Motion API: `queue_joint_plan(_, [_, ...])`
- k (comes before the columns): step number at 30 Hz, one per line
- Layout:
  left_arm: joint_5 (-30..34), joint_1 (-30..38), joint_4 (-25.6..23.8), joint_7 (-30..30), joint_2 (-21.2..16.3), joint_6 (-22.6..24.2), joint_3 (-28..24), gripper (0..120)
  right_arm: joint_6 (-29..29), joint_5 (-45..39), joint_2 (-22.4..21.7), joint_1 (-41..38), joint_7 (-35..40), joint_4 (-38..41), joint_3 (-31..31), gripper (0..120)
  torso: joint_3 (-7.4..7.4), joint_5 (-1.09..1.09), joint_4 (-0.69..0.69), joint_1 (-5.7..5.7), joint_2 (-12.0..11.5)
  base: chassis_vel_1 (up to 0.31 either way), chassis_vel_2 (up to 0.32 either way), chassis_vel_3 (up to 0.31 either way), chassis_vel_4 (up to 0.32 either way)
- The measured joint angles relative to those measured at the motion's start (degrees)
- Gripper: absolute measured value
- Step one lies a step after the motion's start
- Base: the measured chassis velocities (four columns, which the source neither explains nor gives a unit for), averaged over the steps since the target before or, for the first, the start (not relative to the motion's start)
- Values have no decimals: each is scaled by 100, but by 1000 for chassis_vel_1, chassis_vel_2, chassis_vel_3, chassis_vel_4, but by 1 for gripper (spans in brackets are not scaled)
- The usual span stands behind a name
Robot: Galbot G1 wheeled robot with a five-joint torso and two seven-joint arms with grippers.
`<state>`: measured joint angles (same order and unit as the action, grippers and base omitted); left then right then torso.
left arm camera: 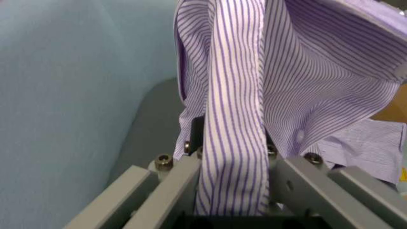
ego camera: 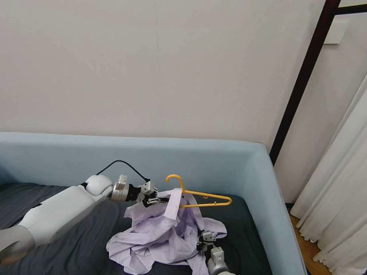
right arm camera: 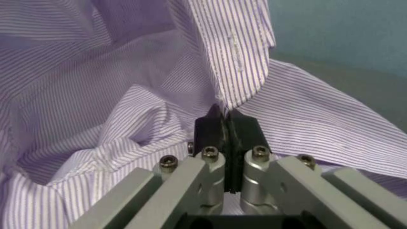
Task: Pick up the clothes from the sofa and hang them on the clothes hanger.
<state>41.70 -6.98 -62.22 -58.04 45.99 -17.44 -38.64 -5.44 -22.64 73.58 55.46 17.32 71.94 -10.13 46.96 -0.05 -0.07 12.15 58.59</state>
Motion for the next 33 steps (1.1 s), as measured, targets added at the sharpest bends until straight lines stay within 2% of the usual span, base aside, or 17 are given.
queue_joint_plan(8, [-49, -84, -66, -25, -137, -125, 123, 1, -2, -175, -225, -14, -74, 155, 52, 0, 0, 1, 0, 0, 0, 0, 0, 0, 0])
queue_joint_plan(15, [-740, -127, 59, -122, -148, -679, 270, 1, -4, -102, -549, -124, -228, 269, 78, 0, 0, 0, 0, 0, 1, 0, 0, 0, 0])
queue_joint_plan(22, [-1100, -99, -6, -566, -211, -1019, 507, 1, 19, -310, -1034, -411, -406, 492, 104, 0, 0, 2, -1, 0, 1, 0, 0, 0, 0])
queue_joint_plan(28, [-1379, -170, -185, -814, -343, -1126, 617, 1, 21, -396, -1272, -575, -492, 648, 25, 0, 0, 1, 0, 0, 1, 0, 0, 0, 0])
queue_joint_plan(33, [-1619, -297, -232, -1034, -446, -1177, 766, 1, 120, -535, -1472, -667, -452, 1103, -59, 0, 0, 0, 1, 0, 1, 0, 0, 0, 0])
